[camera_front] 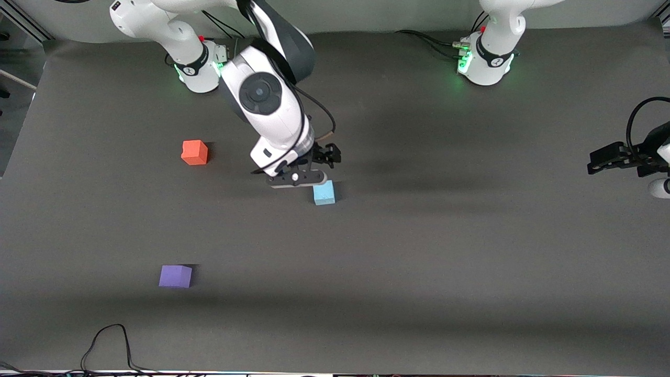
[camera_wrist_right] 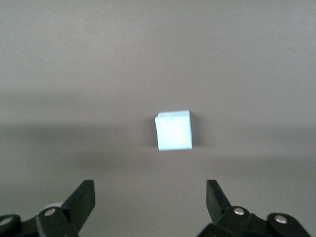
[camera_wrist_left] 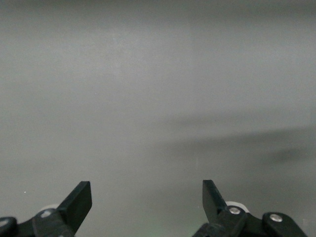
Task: Place blue block between orange and purple blocks
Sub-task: 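Lower the right gripper over the light blue block and close on it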
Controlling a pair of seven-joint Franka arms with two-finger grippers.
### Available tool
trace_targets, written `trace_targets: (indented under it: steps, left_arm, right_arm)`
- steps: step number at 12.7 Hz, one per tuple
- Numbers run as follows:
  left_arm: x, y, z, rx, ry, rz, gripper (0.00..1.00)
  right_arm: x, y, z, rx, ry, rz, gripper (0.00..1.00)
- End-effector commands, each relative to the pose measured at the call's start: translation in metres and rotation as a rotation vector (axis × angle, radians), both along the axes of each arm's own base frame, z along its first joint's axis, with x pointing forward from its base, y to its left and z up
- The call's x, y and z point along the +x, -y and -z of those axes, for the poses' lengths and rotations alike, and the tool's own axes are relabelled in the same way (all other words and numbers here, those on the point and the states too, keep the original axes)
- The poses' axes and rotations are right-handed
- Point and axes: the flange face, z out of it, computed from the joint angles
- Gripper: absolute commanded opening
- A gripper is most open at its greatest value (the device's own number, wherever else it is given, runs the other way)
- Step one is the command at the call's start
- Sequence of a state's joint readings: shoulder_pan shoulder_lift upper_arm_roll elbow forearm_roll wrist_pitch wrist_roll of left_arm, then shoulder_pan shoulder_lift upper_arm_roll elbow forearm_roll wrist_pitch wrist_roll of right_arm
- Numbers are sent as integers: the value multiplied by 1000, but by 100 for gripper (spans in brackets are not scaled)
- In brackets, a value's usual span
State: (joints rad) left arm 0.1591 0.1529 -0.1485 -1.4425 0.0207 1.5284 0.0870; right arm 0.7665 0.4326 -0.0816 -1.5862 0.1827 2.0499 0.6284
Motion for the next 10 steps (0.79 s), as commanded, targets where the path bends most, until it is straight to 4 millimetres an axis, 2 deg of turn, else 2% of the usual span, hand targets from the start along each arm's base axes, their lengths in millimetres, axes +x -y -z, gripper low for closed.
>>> trace_targets:
  steps: [1,4,8,10]
  left_arm:
    - [-10,0,-7,18,13,15,100]
    - [-10,-1,-9,18,14,15,100]
    - [-11,-1,-12,17,17,29,100]
    - [-12,1,-16,18,22,18,100]
  right_arm:
    - [-14,-3,59,-21,57,-58,100]
    - [-23,-2,116,-21,108,-71,100]
    - [-25,-3,164,-35,137,-101,100]
    - [-25,-3,178,-38,140,-100,100]
